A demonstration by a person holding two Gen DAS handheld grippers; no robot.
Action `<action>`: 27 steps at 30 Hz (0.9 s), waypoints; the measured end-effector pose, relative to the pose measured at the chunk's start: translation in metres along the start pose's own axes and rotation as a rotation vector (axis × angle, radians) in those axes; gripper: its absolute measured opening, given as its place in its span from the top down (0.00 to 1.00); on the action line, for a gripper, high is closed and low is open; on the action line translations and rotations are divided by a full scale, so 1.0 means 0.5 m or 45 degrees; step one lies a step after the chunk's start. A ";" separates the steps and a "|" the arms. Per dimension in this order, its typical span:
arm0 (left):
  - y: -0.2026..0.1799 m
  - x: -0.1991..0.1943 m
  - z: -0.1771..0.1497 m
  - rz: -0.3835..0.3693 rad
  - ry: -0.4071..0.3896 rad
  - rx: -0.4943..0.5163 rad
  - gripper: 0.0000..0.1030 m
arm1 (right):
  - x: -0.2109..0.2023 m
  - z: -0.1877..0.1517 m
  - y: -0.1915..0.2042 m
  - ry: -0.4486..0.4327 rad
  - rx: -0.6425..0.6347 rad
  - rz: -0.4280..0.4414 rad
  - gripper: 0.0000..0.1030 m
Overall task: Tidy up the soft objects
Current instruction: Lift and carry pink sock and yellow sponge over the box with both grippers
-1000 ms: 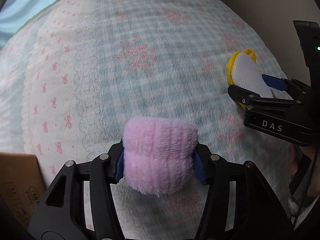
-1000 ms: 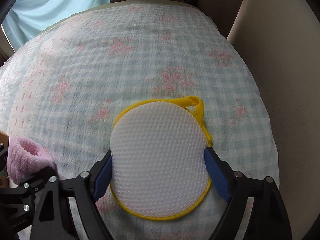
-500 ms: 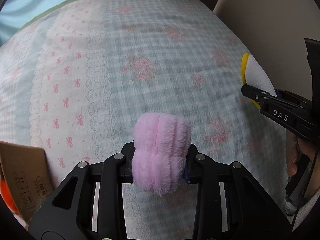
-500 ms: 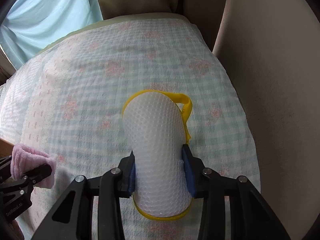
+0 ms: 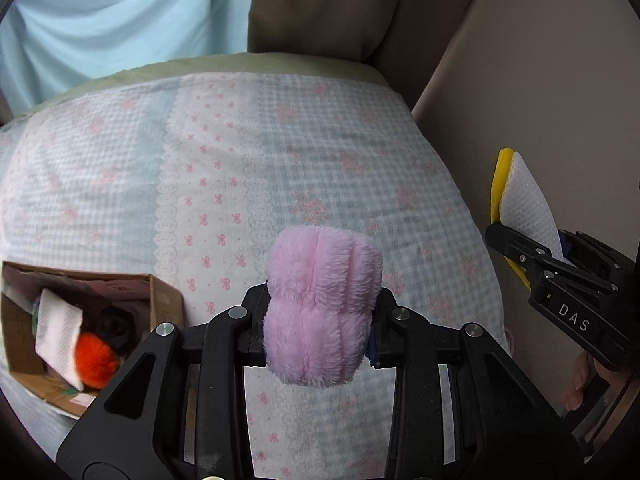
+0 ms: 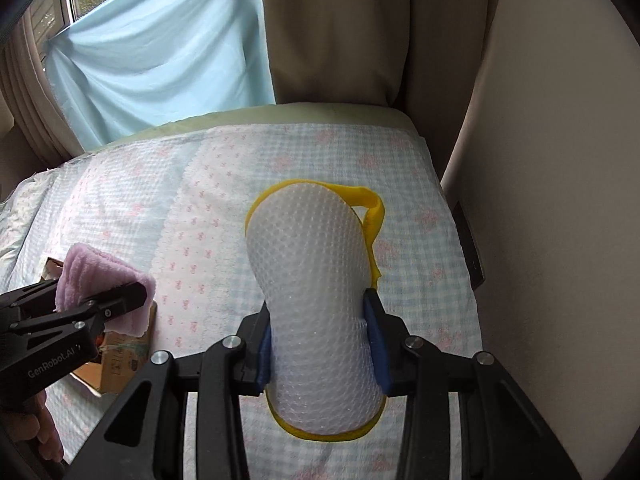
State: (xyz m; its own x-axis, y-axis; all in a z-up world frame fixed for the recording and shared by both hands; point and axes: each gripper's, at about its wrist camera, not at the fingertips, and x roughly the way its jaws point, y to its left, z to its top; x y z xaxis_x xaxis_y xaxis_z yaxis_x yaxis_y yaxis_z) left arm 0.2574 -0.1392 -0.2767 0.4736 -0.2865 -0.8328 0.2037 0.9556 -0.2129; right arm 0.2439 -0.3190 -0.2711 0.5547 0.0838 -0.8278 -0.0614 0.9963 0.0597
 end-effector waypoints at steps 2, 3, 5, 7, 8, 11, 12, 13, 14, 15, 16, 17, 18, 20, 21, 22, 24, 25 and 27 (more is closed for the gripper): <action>0.019 -0.065 0.010 -0.001 -0.031 -0.015 0.72 | -0.050 0.012 0.040 -0.023 -0.004 0.025 0.65; 0.029 -0.097 0.013 0.001 -0.045 -0.023 0.72 | -0.076 0.017 0.058 -0.038 -0.008 0.034 0.65; 0.056 -0.158 0.017 0.000 -0.082 -0.046 0.72 | -0.118 0.032 0.095 -0.056 -0.013 0.059 0.65; 0.090 -0.213 0.020 0.006 -0.116 -0.067 0.72 | -0.155 0.043 0.136 -0.072 -0.027 0.078 0.65; 0.108 -0.238 0.020 0.006 -0.132 -0.079 0.72 | -0.171 0.047 0.159 -0.079 -0.039 0.087 0.65; 0.172 -0.306 0.018 0.006 -0.161 -0.110 0.72 | -0.211 0.051 0.236 -0.095 -0.081 0.108 0.65; 0.196 -0.325 0.015 0.012 -0.167 -0.108 0.72 | -0.220 0.052 0.262 -0.099 -0.090 0.117 0.65; 0.219 -0.343 0.012 0.025 -0.170 -0.102 0.72 | -0.228 0.052 0.289 -0.100 -0.098 0.126 0.65; 0.244 -0.360 0.009 0.038 -0.176 -0.095 0.72 | -0.232 0.051 0.316 -0.102 -0.104 0.131 0.65; 0.270 -0.376 0.006 0.046 -0.178 -0.089 0.72 | -0.234 0.049 0.343 -0.103 -0.107 0.137 0.65; 0.296 -0.389 0.004 0.052 -0.175 -0.085 0.72 | -0.236 0.048 0.370 -0.101 -0.107 0.144 0.65; 0.323 -0.399 0.001 0.054 -0.171 -0.083 0.72 | -0.238 0.047 0.396 -0.102 -0.101 0.154 0.65; 0.349 -0.409 -0.001 0.058 -0.166 -0.080 0.72 | -0.241 0.047 0.422 -0.106 -0.087 0.177 0.65; 0.402 -0.422 -0.006 0.071 -0.144 -0.073 0.72 | -0.245 0.046 0.471 -0.102 -0.048 0.204 0.65; 0.428 -0.426 -0.010 0.065 -0.135 -0.066 0.72 | -0.241 0.045 0.494 -0.104 -0.039 0.201 0.65; 0.452 -0.428 -0.012 0.063 -0.127 -0.058 0.72 | -0.240 0.044 0.520 -0.103 -0.035 0.197 0.65; 0.502 -0.430 -0.020 0.068 -0.107 -0.035 0.72 | -0.232 0.044 0.568 -0.097 -0.024 0.191 0.65; 0.524 -0.425 -0.022 0.068 -0.093 -0.026 0.72 | -0.226 0.042 0.589 -0.091 -0.016 0.188 0.65; 0.565 -0.410 -0.026 0.069 -0.057 -0.016 0.72 | -0.209 0.040 0.627 -0.076 -0.004 0.180 0.65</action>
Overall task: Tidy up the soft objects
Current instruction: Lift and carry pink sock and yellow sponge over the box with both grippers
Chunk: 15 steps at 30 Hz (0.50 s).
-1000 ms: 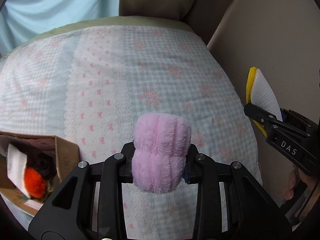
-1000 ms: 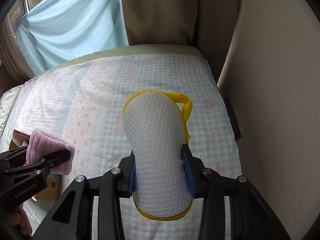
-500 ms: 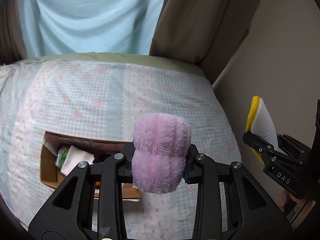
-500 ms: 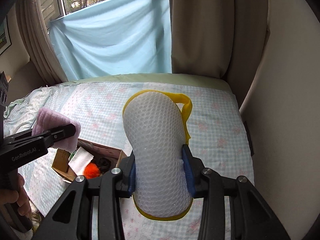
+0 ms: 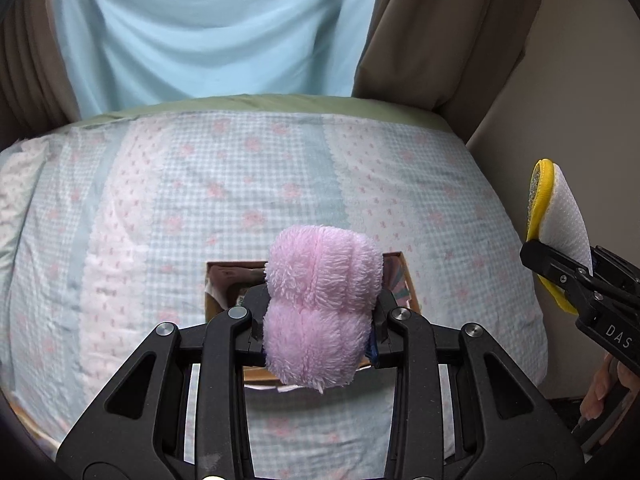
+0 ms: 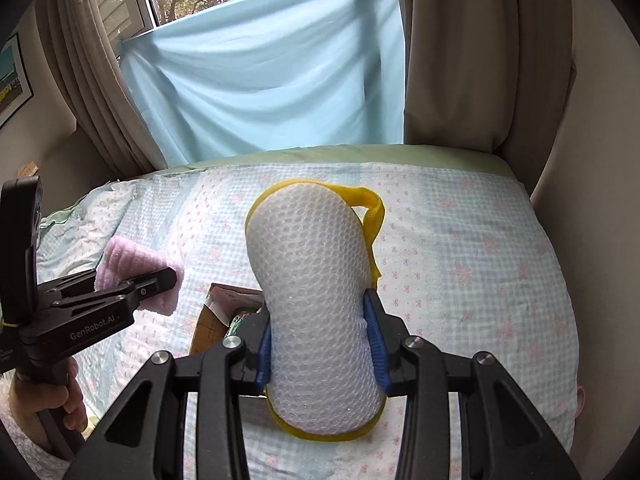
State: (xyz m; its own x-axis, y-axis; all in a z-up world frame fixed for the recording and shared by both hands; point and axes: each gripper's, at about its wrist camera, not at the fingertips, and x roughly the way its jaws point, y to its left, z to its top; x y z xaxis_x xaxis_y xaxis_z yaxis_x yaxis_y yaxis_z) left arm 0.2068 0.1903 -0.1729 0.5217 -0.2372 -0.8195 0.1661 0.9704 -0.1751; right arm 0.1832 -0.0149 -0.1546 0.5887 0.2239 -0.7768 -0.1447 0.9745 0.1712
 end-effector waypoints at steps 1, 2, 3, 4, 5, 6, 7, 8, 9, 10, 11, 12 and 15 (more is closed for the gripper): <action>0.021 0.007 -0.003 0.002 0.019 0.002 0.72 | 0.013 -0.003 0.013 0.014 0.008 0.000 0.65; 0.039 0.016 -0.005 0.000 0.038 0.001 0.72 | 0.026 -0.006 0.027 0.032 0.018 0.002 0.65; 0.056 0.027 -0.009 0.000 0.054 -0.001 0.72 | 0.038 -0.012 0.041 0.049 0.025 0.002 0.65; 0.071 0.037 -0.013 0.002 0.071 -0.001 0.72 | 0.055 -0.018 0.052 0.071 0.027 -0.001 0.65; 0.085 0.049 -0.018 0.004 0.091 0.000 0.72 | 0.073 -0.023 0.059 0.095 0.030 -0.006 0.65; 0.096 0.062 -0.022 0.005 0.110 0.001 0.72 | 0.091 -0.028 0.065 0.116 0.036 -0.007 0.65; 0.105 0.075 -0.027 0.007 0.130 0.002 0.72 | 0.109 -0.033 0.069 0.138 0.044 -0.008 0.65; 0.114 0.091 -0.032 0.008 0.149 0.002 0.72 | 0.126 -0.040 0.071 0.162 0.050 -0.012 0.65; 0.121 0.105 -0.038 0.009 0.167 0.003 0.72 | 0.144 -0.046 0.073 0.184 0.056 -0.016 0.65; 0.128 0.119 -0.044 0.011 0.185 0.004 0.72 | 0.162 -0.052 0.073 0.207 0.064 -0.019 0.65; 0.133 0.135 -0.051 0.014 0.205 0.004 0.72 | 0.179 -0.059 0.072 0.235 0.075 -0.016 0.65; 0.138 0.150 -0.058 0.017 0.225 0.002 0.72 | 0.198 -0.066 0.069 0.257 0.083 -0.016 0.65; 0.148 0.201 -0.082 0.018 0.290 0.000 0.72 | 0.257 -0.095 0.058 0.333 0.110 -0.021 0.65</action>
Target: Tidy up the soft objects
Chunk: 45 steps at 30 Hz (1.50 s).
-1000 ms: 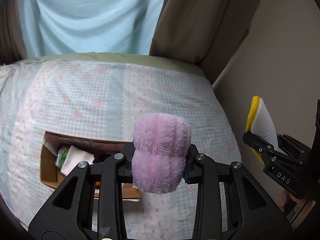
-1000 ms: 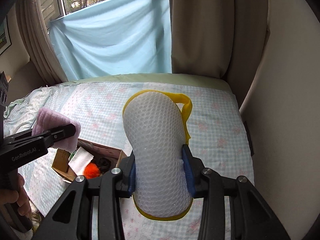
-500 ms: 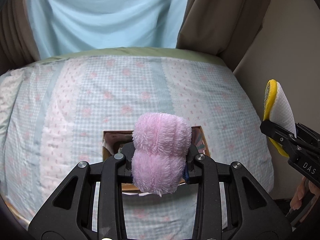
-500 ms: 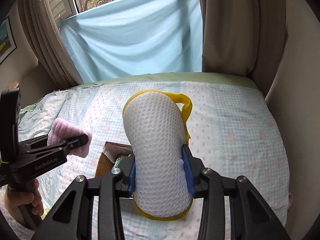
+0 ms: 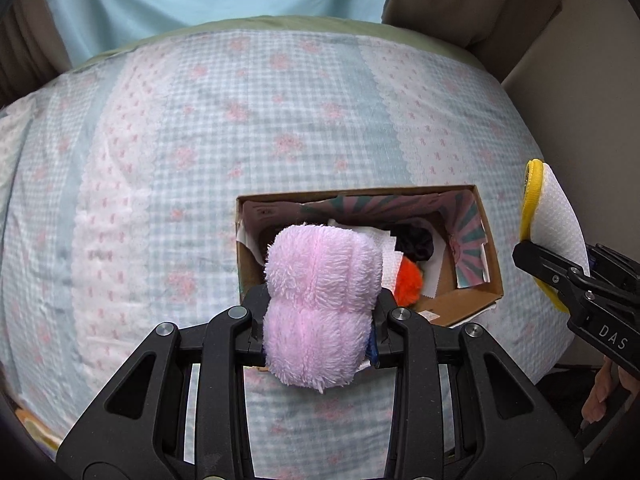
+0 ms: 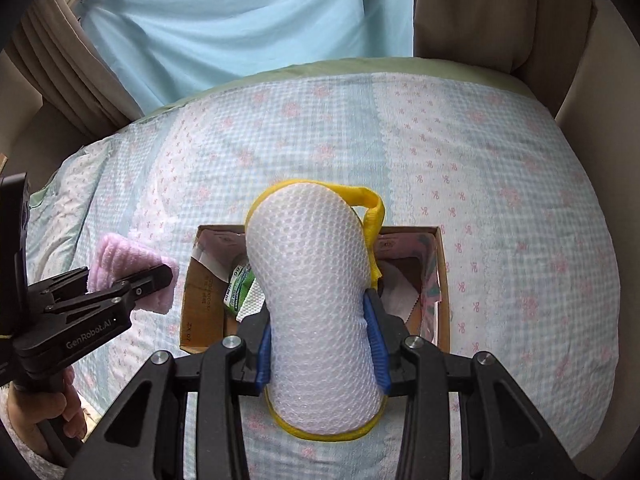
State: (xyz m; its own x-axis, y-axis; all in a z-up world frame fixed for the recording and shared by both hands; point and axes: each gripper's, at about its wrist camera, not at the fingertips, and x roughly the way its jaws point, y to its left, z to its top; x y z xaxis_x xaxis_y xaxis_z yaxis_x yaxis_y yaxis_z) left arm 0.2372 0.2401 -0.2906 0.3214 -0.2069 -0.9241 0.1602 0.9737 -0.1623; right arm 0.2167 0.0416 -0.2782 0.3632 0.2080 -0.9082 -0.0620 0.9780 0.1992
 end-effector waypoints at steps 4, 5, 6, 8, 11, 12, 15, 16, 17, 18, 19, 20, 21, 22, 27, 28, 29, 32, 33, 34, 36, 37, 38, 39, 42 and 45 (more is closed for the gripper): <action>-0.002 0.082 -0.021 0.014 0.114 0.047 0.72 | 0.074 -0.011 -0.026 0.091 0.087 0.010 0.61; -0.003 0.099 -0.026 0.028 0.141 0.061 0.72 | 0.090 -0.013 -0.033 0.107 0.106 0.016 0.61; -0.002 0.113 -0.030 0.035 0.159 0.072 0.72 | 0.104 -0.014 -0.037 0.126 0.119 0.022 0.61; -0.004 0.135 -0.037 0.040 0.182 0.098 0.72 | 0.129 -0.010 -0.041 0.158 0.135 0.021 0.59; -0.014 0.159 -0.042 0.054 0.207 0.159 0.72 | 0.155 -0.006 -0.049 0.195 0.156 0.030 0.53; -0.018 0.164 -0.042 0.048 0.212 0.176 0.67 | 0.159 -0.005 -0.050 0.195 0.164 0.023 0.49; -0.037 0.168 -0.043 0.062 0.200 0.233 0.13 | 0.166 0.000 -0.061 0.184 0.198 0.009 0.14; -0.043 0.162 -0.045 0.061 0.178 0.248 0.00 | 0.165 0.001 -0.066 0.172 0.212 0.003 0.06; -0.048 0.156 -0.048 0.049 0.159 0.257 0.00 | 0.165 0.001 -0.071 0.175 0.225 0.015 0.03; -0.052 0.151 -0.048 0.036 0.153 0.259 0.00 | 0.165 0.001 -0.077 0.189 0.237 0.034 0.03; -0.055 0.150 -0.051 0.035 0.161 0.257 0.00 | 0.164 -0.001 -0.082 0.199 0.249 0.046 0.02; -0.056 0.149 -0.054 0.039 0.167 0.254 0.00 | 0.161 -0.004 -0.086 0.199 0.259 0.044 0.02; -0.055 0.150 -0.062 0.036 0.172 0.251 0.00 | 0.155 -0.008 -0.088 0.191 0.263 0.035 0.02; -0.054 0.149 -0.068 0.029 0.177 0.245 0.00 | 0.148 -0.012 -0.090 0.182 0.262 0.027 0.02; -0.046 0.131 -0.089 0.011 0.183 0.207 0.00 | 0.118 -0.030 -0.090 0.163 0.248 0.037 0.02; -0.047 0.125 -0.092 0.012 0.177 0.204 0.00 | 0.112 -0.033 -0.090 0.157 0.248 0.040 0.02; -0.048 0.117 -0.092 0.015 0.168 0.201 0.00 | 0.104 -0.034 -0.090 0.149 0.246 0.044 0.02; -0.057 0.087 -0.089 0.036 0.139 0.195 0.00 | 0.074 -0.036 -0.091 0.120 0.233 0.056 0.02; -0.061 0.075 -0.087 0.046 0.129 0.190 0.00 | 0.061 -0.036 -0.091 0.108 0.225 0.060 0.02; -0.065 0.062 -0.084 0.055 0.119 0.183 0.00 | 0.046 -0.036 -0.089 0.096 0.213 0.060 0.02; -0.078 0.024 -0.077 0.066 0.078 0.166 0.00 | 0.009 -0.035 -0.085 0.068 0.169 0.047 0.02; -0.086 0.002 -0.074 0.077 0.052 0.158 0.00 | -0.014 -0.035 -0.083 0.050 0.145 0.041 0.02; -0.094 -0.022 -0.071 0.087 0.024 0.148 0.00 | -0.038 -0.034 -0.083 0.035 0.123 0.037 0.02; -0.102 -0.049 -0.068 0.098 -0.005 0.134 0.00 | -0.063 -0.033 -0.083 0.023 0.103 0.041 0.02; -0.130 -0.137 -0.063 0.115 -0.104 0.082 0.00 | -0.151 -0.029 -0.088 -0.029 0.061 0.065 0.02; -0.162 -0.229 -0.060 0.121 -0.200 0.041 0.00 | -0.251 -0.025 -0.098 -0.119 0.022 0.042 0.02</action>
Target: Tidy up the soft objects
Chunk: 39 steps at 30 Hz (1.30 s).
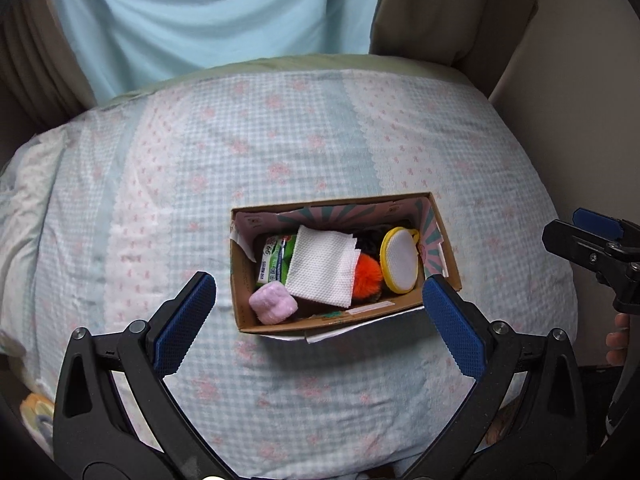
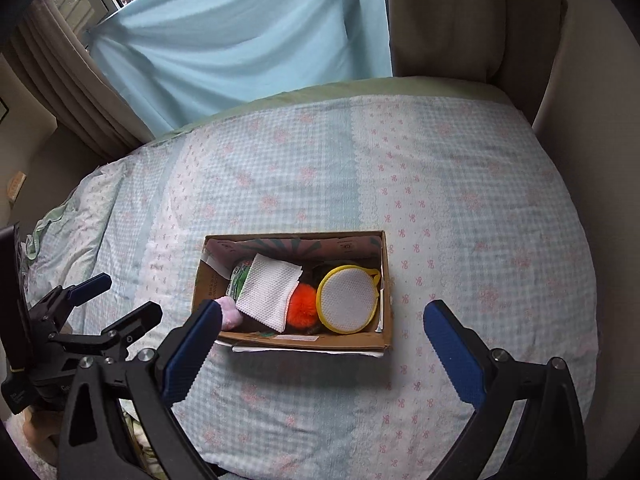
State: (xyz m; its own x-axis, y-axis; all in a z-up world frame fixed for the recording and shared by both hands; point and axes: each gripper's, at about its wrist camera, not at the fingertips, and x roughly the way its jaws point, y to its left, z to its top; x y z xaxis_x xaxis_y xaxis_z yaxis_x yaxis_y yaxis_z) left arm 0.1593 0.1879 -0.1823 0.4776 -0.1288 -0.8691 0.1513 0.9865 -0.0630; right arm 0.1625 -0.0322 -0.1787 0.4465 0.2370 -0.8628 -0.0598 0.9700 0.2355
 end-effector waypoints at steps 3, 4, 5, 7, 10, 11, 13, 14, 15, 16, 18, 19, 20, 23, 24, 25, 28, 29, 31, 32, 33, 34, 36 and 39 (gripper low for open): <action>-0.026 -0.105 0.016 -0.001 -0.124 -0.036 0.00 | -0.104 0.015 -0.004 -0.105 -0.034 -0.046 0.02; -0.033 -0.142 0.021 -0.001 -0.175 -0.049 0.00 | -0.139 0.019 -0.005 -0.148 -0.044 -0.058 0.02; -0.039 -0.178 0.025 0.000 -0.226 -0.062 0.00 | -0.173 0.021 -0.003 -0.193 -0.056 -0.072 0.02; -0.050 -0.249 0.031 -0.008 -0.334 -0.084 0.00 | -0.233 0.022 0.001 -0.278 -0.079 -0.101 0.02; -0.067 -0.333 0.028 0.024 -0.484 -0.098 0.00 | -0.301 0.014 0.004 -0.385 -0.086 -0.122 0.02; -0.073 -0.354 0.025 0.038 -0.519 -0.093 0.00 | -0.318 0.011 0.004 -0.412 -0.083 -0.129 0.02; -0.087 -0.385 0.017 0.068 -0.573 -0.082 0.00 | -0.344 0.003 0.004 -0.452 -0.085 -0.142 0.02; -0.093 -0.396 0.012 0.079 -0.592 -0.080 0.00 | -0.354 -0.002 0.002 -0.469 -0.087 -0.147 0.02; -0.098 -0.404 0.006 0.084 -0.606 -0.079 0.00 | -0.363 -0.007 0.003 -0.483 -0.089 -0.151 0.02; -0.104 -0.410 0.000 0.087 -0.615 -0.079 0.00 | -0.368 -0.013 0.003 -0.497 -0.092 -0.153 0.02; -0.112 -0.413 -0.011 0.089 -0.620 -0.082 0.00 | -0.377 -0.026 0.003 -0.512 -0.102 -0.159 0.02; -0.114 -0.414 -0.014 0.085 -0.622 -0.086 0.00 | -0.379 -0.033 0.002 -0.519 -0.106 -0.158 0.02; -0.116 -0.416 -0.020 0.073 -0.623 -0.087 0.00 | -0.382 -0.038 0.001 -0.528 -0.109 -0.162 0.02; -0.126 -0.420 -0.029 0.074 -0.637 -0.088 0.00 | -0.388 -0.049 0.000 -0.542 -0.119 -0.179 0.02; -0.130 -0.422 -0.032 0.076 -0.643 -0.085 0.00 | -0.389 -0.050 0.000 -0.545 -0.122 -0.184 0.02; -0.132 -0.424 -0.033 0.081 -0.652 -0.083 0.00 | -0.390 -0.051 -0.002 -0.548 -0.125 -0.185 0.02; -0.139 -0.421 -0.032 0.097 -0.654 -0.078 0.00 | -0.391 -0.049 -0.002 -0.554 -0.129 -0.192 0.02; -0.140 -0.420 -0.032 0.097 -0.653 -0.079 0.00 | -0.394 -0.049 -0.003 -0.557 -0.132 -0.194 0.02; -0.142 -0.417 -0.031 0.094 -0.646 -0.080 0.00 | -0.394 -0.047 -0.004 -0.558 -0.131 -0.197 0.02; -0.142 -0.416 -0.031 0.094 -0.648 -0.080 0.00 | -0.394 -0.047 -0.004 -0.557 -0.131 -0.197 0.02; -0.142 -0.415 -0.030 0.095 -0.649 -0.078 0.00 | -0.393 -0.046 -0.003 -0.558 -0.131 -0.203 0.02; -0.143 -0.414 -0.030 0.099 -0.649 -0.075 0.00 | -0.393 -0.046 -0.004 -0.560 -0.130 -0.209 0.02; -0.143 -0.410 -0.028 0.099 -0.644 -0.073 0.00 | -0.392 -0.045 -0.005 -0.558 -0.123 -0.211 0.02; -0.141 -0.408 -0.027 0.096 -0.642 -0.074 0.00 | -0.389 -0.044 -0.007 -0.556 -0.117 -0.217 0.02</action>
State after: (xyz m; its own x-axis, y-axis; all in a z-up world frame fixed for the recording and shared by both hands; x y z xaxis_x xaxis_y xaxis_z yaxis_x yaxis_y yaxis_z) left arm 0.0397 0.1458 -0.0070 0.8455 -0.0758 -0.5286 0.0589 0.9971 -0.0487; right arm 0.0564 -0.0807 -0.0215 0.7890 0.0486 -0.6125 -0.0231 0.9985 0.0494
